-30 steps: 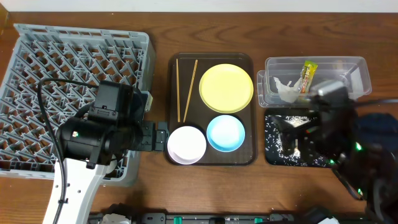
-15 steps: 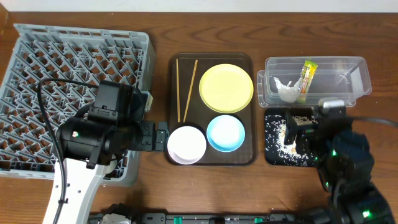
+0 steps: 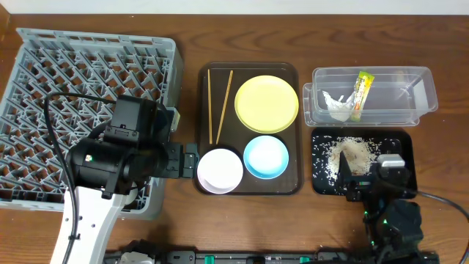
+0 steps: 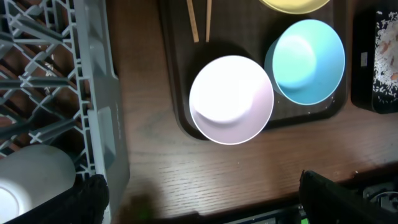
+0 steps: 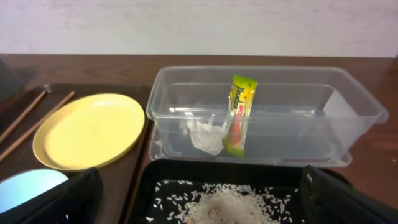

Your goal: Sort waste into correct bins and load items into the dishwasher

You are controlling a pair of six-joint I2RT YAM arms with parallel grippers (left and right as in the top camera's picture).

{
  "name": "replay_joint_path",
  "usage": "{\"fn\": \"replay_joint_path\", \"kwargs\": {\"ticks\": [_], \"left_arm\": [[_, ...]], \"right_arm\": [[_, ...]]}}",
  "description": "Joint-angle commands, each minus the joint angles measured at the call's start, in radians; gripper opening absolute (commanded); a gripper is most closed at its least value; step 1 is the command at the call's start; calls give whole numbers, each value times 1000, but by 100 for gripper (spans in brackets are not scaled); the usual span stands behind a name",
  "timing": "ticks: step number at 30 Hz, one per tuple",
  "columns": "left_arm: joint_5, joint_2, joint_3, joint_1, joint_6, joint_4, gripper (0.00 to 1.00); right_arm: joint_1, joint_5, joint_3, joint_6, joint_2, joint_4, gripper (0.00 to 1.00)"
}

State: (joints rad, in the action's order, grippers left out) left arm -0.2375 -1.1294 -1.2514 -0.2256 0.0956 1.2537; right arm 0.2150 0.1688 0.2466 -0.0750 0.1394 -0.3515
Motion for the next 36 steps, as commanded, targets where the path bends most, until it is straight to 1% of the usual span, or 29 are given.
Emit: {"fn": "replay_joint_path", "kwargs": {"ticks": [1, 6, 8, 13, 34, 36], "left_arm": [[2, 7, -8, -3, -13, 1, 98], [2, 7, -8, -3, -13, 1, 98], [2, 7, -8, -3, -13, 1, 98], [2, 7, -8, -3, -13, 1, 98], [2, 7, -9, -3, -14, 4, 98], [19, 9, -24, -2, -16, 81, 98]], "right_arm": [[-17, -2, -72, 9, -60, 35, 99], [-17, -2, -183, 9, -132, 141, 99], [-18, -2, -196, 10, -135, 203, 99], [-18, -1, -240, 10, -135, 296, 99], [-18, -5, -241, 10, -135, 296, 99], [-18, -5, -241, 10, -135, 296, 99]]}}
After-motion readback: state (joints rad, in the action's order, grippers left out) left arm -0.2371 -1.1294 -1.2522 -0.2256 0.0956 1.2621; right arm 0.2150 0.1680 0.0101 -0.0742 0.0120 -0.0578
